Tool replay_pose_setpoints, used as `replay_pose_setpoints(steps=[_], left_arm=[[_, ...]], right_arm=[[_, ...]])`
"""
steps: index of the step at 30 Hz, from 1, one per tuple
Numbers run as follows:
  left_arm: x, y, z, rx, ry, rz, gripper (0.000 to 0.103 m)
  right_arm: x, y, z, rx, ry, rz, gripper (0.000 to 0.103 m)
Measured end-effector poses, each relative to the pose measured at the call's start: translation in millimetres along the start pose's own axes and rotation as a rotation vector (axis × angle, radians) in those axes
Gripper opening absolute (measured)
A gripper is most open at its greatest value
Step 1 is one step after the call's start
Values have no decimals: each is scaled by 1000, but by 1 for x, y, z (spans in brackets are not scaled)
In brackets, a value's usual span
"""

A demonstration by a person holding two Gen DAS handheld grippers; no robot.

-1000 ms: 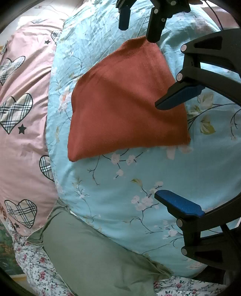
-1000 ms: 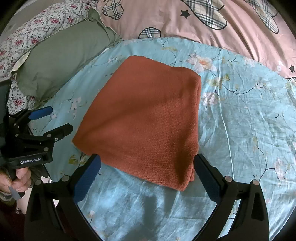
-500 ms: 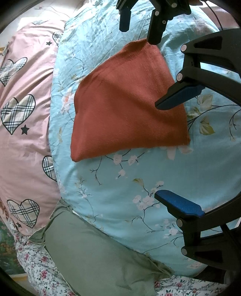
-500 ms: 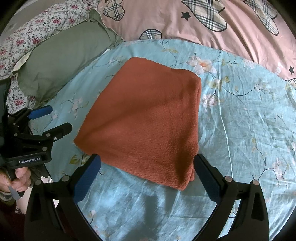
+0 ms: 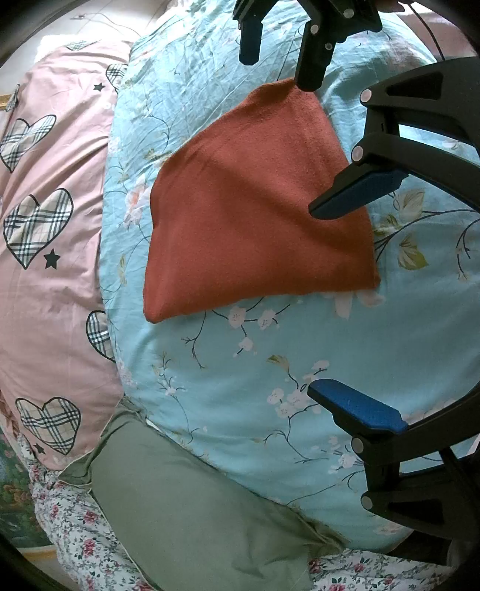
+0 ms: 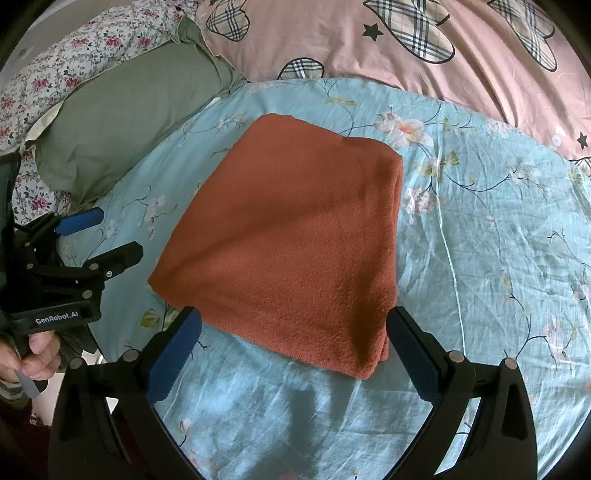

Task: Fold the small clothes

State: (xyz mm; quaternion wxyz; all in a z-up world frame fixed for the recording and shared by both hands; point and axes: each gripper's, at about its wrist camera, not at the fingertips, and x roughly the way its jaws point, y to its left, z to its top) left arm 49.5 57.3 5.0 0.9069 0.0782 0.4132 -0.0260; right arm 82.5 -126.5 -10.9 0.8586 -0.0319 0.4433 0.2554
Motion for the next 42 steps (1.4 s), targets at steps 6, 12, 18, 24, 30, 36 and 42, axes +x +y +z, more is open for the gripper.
replay_pose_setpoints(steps=[6,12,18,24,30,36,42], left_arm=[[-1,0,1,3,-3,-2,89],[-1,1,2,5,-4,-4,89],[-1,1,2,5,-4,-5,89],[0,1,3,6,-6,-5,89],[3,2,6,5,-4,-4,89],[10,2,12,1,3,-3,89],[19,1,19,-6,7,1,89]], right_arm=[[0,0,0,1,0,0,100],[0,-1,0,-1,-4,0,100],[0,-1,0,-2,-5,0,100],[0,-3,2,-3,-7,0,100],[1,-5,4,-2,-9,-2,100],[8,-17,15,23,-25,-11,100],[16,-30,23,76,-31,-19,100]])
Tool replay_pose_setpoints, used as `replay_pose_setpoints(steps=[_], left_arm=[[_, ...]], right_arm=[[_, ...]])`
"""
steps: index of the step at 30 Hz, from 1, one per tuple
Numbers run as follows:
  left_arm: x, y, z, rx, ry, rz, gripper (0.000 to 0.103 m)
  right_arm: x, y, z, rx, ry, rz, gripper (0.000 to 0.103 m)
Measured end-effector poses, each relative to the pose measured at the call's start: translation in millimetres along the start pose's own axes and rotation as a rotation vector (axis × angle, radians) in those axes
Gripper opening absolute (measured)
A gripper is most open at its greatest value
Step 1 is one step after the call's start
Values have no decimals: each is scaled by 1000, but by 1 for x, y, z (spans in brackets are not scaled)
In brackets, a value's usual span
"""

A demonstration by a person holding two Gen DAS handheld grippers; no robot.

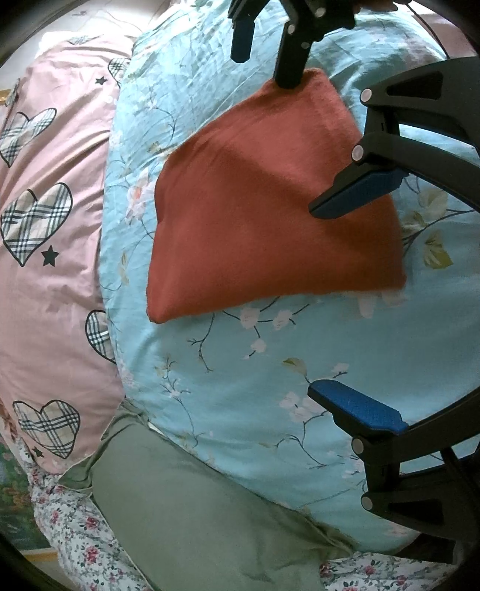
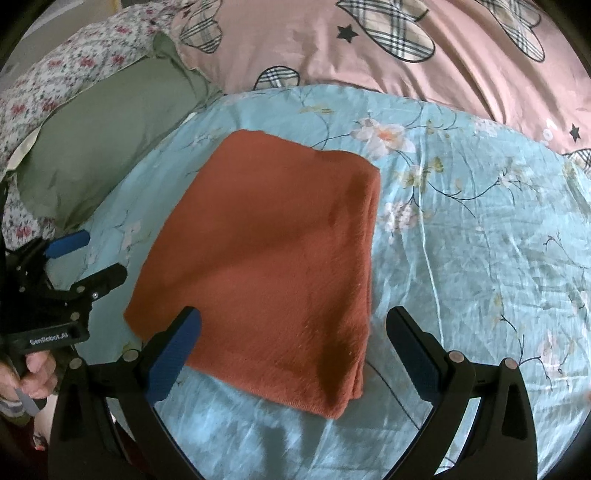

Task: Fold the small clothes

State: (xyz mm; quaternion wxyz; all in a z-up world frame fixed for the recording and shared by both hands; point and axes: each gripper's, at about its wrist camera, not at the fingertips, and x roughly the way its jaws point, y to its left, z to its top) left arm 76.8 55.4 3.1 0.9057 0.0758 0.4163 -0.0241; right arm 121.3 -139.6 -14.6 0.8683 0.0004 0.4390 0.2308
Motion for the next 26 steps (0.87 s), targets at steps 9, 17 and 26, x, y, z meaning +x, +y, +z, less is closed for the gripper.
replay_pose_setpoints(steps=[9,17,26], left_arm=[[4,0,7,-10,-9,0,89],[5,2,8,-19,-7,10,89],[3,2,5,-32,-2,-1,90]], right_arm=[[6,-4,-1,11,10,5,100],[6,-7,-3,25,6,6,100],[10,-5,-6,29,22,10,100]])
